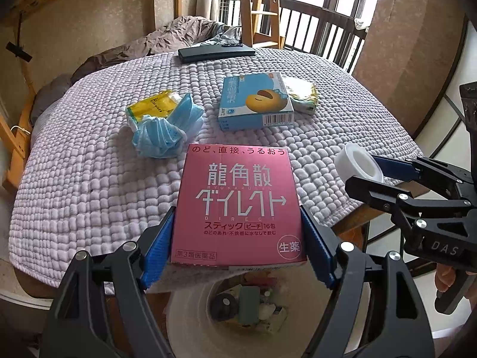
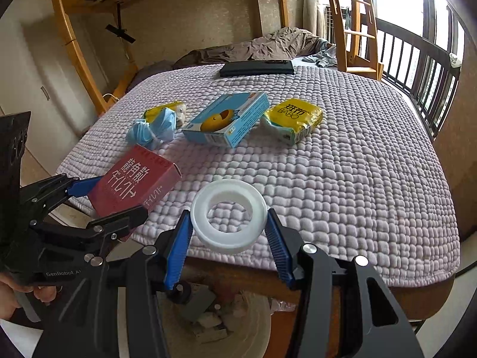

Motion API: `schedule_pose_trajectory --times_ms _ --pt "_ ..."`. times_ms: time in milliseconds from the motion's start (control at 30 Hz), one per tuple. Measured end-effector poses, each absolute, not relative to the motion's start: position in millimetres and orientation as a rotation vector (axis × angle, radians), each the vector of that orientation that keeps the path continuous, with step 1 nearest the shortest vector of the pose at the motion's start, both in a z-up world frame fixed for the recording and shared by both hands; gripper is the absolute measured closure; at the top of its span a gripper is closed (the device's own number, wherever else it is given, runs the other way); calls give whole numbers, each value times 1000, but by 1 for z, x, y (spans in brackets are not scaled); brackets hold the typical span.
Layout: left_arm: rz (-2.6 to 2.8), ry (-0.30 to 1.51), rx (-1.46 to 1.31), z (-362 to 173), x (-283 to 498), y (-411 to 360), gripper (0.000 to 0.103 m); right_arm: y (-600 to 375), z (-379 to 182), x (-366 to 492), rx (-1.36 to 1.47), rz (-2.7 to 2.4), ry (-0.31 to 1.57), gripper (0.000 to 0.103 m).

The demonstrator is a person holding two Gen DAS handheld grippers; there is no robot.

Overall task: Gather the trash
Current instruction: 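Lift the pink box and tape roll and carry both grippers over the white bin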

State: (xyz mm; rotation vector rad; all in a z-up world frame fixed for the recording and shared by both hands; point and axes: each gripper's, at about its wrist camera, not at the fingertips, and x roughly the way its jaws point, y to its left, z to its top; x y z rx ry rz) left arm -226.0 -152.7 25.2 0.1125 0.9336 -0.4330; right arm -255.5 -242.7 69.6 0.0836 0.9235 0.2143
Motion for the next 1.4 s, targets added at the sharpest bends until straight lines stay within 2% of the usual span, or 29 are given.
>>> schedule_pose_trajectory --times_ms 1400 --pt "-507 972 175 27 -301 -130 24 -218 72 -329 64 241 968 54"
